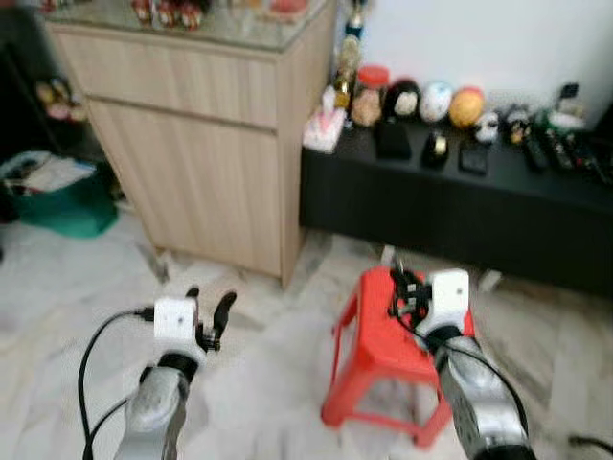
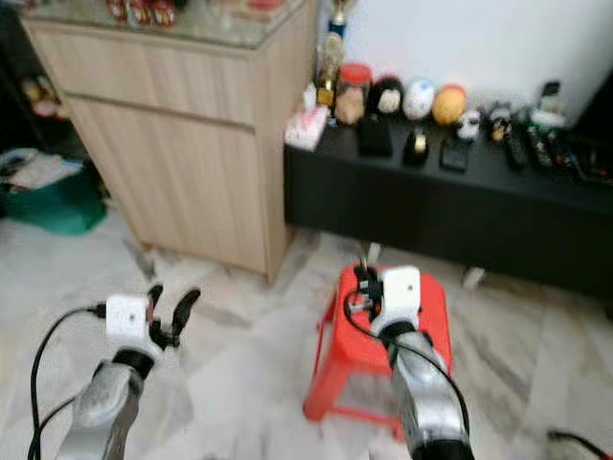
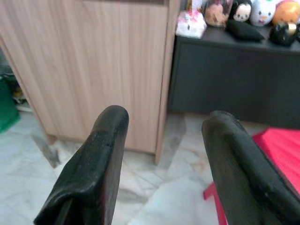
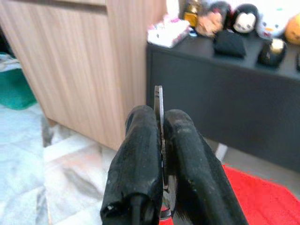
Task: Hang keys on a hook
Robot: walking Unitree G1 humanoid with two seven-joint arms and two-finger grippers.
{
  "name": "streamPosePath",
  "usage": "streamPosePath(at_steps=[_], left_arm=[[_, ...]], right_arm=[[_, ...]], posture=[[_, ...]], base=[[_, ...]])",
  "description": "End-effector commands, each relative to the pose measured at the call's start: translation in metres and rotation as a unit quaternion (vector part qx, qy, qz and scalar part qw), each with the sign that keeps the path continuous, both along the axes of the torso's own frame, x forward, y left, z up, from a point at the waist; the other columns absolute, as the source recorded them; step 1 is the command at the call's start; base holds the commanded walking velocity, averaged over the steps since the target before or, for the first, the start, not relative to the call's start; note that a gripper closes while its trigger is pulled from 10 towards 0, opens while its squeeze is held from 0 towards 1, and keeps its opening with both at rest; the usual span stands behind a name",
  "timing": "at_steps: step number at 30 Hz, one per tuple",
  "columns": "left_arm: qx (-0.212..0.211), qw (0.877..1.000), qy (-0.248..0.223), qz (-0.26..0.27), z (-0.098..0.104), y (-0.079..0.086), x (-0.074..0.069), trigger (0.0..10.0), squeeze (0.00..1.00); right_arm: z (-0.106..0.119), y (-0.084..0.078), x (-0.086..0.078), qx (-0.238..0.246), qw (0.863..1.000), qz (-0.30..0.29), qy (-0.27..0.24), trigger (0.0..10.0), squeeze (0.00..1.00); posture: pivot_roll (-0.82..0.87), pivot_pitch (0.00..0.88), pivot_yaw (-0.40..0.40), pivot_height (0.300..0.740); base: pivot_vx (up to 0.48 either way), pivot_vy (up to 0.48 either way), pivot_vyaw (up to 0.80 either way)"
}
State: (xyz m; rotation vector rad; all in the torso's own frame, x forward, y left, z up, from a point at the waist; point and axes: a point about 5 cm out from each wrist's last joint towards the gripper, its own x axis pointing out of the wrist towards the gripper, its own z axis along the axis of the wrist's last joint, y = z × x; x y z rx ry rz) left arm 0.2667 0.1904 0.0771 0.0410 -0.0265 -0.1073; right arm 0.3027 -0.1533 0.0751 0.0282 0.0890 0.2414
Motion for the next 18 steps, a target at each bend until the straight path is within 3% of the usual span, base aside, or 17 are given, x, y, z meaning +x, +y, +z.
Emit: streamPosePath(at_steps=[1, 6, 11, 13, 18], left_arm=[[0.01, 1.0, -0.001, -0.012, 0.001, -0.003, 0.002, 10.0, 0.0], [0.021, 0.998, 0.001, -0.058, 0.004, -0.013, 0.0, 10.0, 0.0], [0.049, 0.989, 0.004, -0.138, 0.008, -0.03, -0.002, 10.0, 0.0], [0.08, 0.974, 0.014, -0.213, 0.008, -0.043, -0.007, 10.0, 0.0], [0.14, 0.94, 0.034, -0.309, 0.005, -0.059, -0.014, 10.0, 0.0]], right_arm=[[0.008, 0.0, 0.003, 0.0, 1.0, 0.007, -0.008, 10.0, 0.0], [0.007, 0.011, 0.006, -0.023, 0.998, 0.055, 0.009, 10.0, 0.0], [0.01, 0.029, 0.009, -0.042, 0.992, 0.121, 0.024, 10.0, 0.0], [0.011, 0.036, 0.011, -0.05, 0.988, 0.14, 0.037, 10.0, 0.0], [0.016, 0.05, 0.014, -0.065, 0.981, 0.175, 0.047, 10.0, 0.0]], posture=[[0.05, 0.0, -0.095, 0.74], [0.06, 0.0, -0.096, 0.74], [0.06, 0.0, -0.094, 0.74], [0.07, 0.0, -0.095, 0.74], [0.07, 0.0, -0.086, 0.74]], base=[[0.0, 0.0, 0.0], [0.0, 0.0, 0.0], [0.0, 0.0, 0.0], [0.0, 0.0, 0.0], [0.0, 0.0, 0.0]])
